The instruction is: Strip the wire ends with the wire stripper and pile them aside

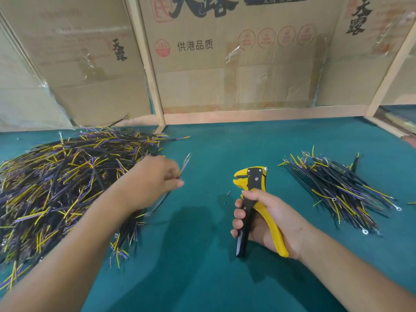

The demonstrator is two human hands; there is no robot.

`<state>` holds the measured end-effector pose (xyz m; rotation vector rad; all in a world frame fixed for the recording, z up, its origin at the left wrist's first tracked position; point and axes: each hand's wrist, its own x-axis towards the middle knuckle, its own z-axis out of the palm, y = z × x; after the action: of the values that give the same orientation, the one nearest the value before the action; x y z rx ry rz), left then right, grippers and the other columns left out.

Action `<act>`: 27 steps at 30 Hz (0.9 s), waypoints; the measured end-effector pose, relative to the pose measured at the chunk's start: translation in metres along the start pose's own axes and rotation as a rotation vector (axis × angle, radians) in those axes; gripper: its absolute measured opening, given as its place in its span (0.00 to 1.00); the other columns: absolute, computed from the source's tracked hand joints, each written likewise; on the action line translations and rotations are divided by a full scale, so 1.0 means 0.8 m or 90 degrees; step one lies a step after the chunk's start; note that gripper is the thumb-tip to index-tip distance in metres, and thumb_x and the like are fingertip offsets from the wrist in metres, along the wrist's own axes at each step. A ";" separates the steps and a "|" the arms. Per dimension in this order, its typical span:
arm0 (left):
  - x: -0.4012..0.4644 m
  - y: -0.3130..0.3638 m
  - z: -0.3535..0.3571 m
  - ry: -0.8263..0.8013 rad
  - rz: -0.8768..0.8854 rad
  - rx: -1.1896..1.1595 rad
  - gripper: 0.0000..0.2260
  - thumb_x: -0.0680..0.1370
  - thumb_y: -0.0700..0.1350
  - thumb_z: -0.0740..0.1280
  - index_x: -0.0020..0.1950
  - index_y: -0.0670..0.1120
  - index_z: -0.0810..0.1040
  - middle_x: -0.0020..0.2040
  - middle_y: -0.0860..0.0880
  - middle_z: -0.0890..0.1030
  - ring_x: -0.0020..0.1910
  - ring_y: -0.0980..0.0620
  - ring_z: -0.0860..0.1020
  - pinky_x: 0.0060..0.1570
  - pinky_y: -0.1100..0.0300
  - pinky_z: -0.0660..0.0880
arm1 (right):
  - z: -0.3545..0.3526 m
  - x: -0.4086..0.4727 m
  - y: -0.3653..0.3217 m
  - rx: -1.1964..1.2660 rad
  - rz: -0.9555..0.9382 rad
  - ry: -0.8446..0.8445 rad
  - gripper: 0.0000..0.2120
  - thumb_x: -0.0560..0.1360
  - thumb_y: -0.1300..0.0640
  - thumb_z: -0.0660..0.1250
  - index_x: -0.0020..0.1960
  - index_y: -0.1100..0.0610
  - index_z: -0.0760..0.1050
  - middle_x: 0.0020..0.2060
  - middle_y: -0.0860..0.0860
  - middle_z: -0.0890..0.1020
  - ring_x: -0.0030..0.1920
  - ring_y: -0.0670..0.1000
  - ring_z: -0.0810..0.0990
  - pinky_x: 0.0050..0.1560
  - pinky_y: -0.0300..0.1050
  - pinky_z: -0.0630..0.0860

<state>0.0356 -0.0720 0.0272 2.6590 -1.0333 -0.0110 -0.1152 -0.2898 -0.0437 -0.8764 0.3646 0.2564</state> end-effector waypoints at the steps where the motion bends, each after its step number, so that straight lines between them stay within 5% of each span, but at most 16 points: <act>1: 0.004 0.012 0.007 0.033 0.020 -0.097 0.10 0.77 0.48 0.73 0.37 0.48 0.77 0.31 0.52 0.80 0.30 0.56 0.74 0.34 0.60 0.70 | 0.000 0.000 0.000 0.000 0.001 0.001 0.12 0.77 0.50 0.66 0.45 0.60 0.73 0.35 0.55 0.71 0.33 0.56 0.72 0.42 0.53 0.78; 4: 0.011 0.046 0.047 0.034 0.023 -0.455 0.09 0.78 0.44 0.72 0.39 0.43 0.78 0.33 0.49 0.84 0.27 0.55 0.75 0.28 0.63 0.72 | 0.001 0.000 0.001 -0.008 0.003 0.002 0.13 0.76 0.50 0.66 0.45 0.60 0.73 0.34 0.55 0.71 0.33 0.56 0.72 0.42 0.53 0.78; 7: 0.015 0.055 0.083 0.056 0.022 -0.594 0.09 0.77 0.43 0.73 0.40 0.42 0.78 0.34 0.45 0.84 0.27 0.52 0.75 0.28 0.62 0.73 | 0.003 0.000 0.001 -0.016 -0.003 0.005 0.13 0.73 0.50 0.67 0.44 0.60 0.73 0.34 0.55 0.72 0.33 0.56 0.73 0.43 0.53 0.78; 22: 0.011 0.060 0.110 0.061 -0.009 -0.604 0.11 0.80 0.46 0.70 0.39 0.44 0.77 0.32 0.48 0.82 0.27 0.50 0.75 0.33 0.58 0.74 | -0.001 0.003 0.001 -0.008 0.002 -0.007 0.13 0.73 0.50 0.69 0.44 0.61 0.74 0.35 0.56 0.72 0.34 0.57 0.74 0.43 0.54 0.80; 27: 0.008 0.062 0.113 0.007 0.013 -0.663 0.06 0.82 0.40 0.65 0.50 0.41 0.81 0.37 0.50 0.82 0.35 0.53 0.77 0.39 0.58 0.77 | 0.001 0.000 0.000 -0.014 0.004 -0.004 0.12 0.75 0.51 0.66 0.45 0.61 0.73 0.35 0.56 0.72 0.34 0.57 0.73 0.44 0.54 0.79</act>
<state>-0.0024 -0.1348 -0.0457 1.6901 -0.7405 -0.4089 -0.1152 -0.2894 -0.0435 -0.8960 0.3589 0.2693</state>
